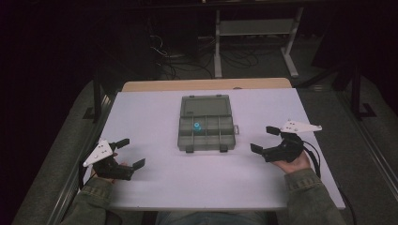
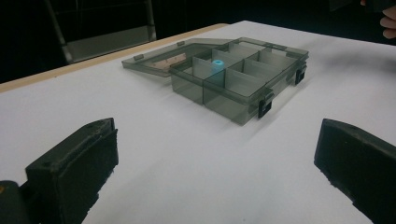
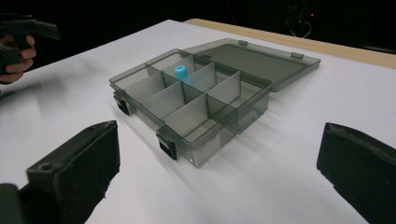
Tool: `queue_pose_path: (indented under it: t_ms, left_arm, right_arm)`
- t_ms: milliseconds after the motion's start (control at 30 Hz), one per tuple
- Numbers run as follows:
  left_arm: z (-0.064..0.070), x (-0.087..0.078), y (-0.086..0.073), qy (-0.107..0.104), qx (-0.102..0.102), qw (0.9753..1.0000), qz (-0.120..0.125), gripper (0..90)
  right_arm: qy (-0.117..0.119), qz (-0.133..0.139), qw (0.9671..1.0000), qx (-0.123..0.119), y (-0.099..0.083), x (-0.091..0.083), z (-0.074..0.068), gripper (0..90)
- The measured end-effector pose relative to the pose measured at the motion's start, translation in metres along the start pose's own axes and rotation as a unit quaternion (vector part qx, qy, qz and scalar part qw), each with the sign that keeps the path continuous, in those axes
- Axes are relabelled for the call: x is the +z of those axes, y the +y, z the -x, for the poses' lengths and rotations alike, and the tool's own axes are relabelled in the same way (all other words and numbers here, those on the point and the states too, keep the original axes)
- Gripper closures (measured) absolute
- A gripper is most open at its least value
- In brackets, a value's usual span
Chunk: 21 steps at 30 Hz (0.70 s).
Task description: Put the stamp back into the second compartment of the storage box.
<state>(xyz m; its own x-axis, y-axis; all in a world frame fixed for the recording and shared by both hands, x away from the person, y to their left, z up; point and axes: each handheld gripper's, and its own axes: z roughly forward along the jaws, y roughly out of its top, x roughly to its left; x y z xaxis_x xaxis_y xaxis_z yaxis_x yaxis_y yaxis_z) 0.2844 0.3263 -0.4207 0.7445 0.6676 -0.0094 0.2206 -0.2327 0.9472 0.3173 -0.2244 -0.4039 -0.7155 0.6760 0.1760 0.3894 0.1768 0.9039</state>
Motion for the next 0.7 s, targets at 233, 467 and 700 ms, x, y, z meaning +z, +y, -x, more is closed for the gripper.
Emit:
queue_pose_path:
  t_ms: [233, 467, 700]
  left_arm:
    - [0.0, 0.0, 0.0, 0.0, -0.002, 1.0, 0.005, 0.0]
    - [0.0, 0.0, 0.0, 0.002, -0.002, 1.0, 0.005, 0.0]
    - [0.0, 0.0, 0.0, 0.002, -0.003, 1.0, 0.006, 0.0]
  right_arm:
    - [-0.012, 0.006, 0.9999, -0.005, -0.01, -0.007, 0.0, 0.0]
    - [-0.014, 0.008, 0.9999, -0.004, -0.018, -0.014, -0.003, 0.0]
    - [-0.017, 0.016, 0.9997, -0.006, -0.025, -0.019, -0.003, 0.0]
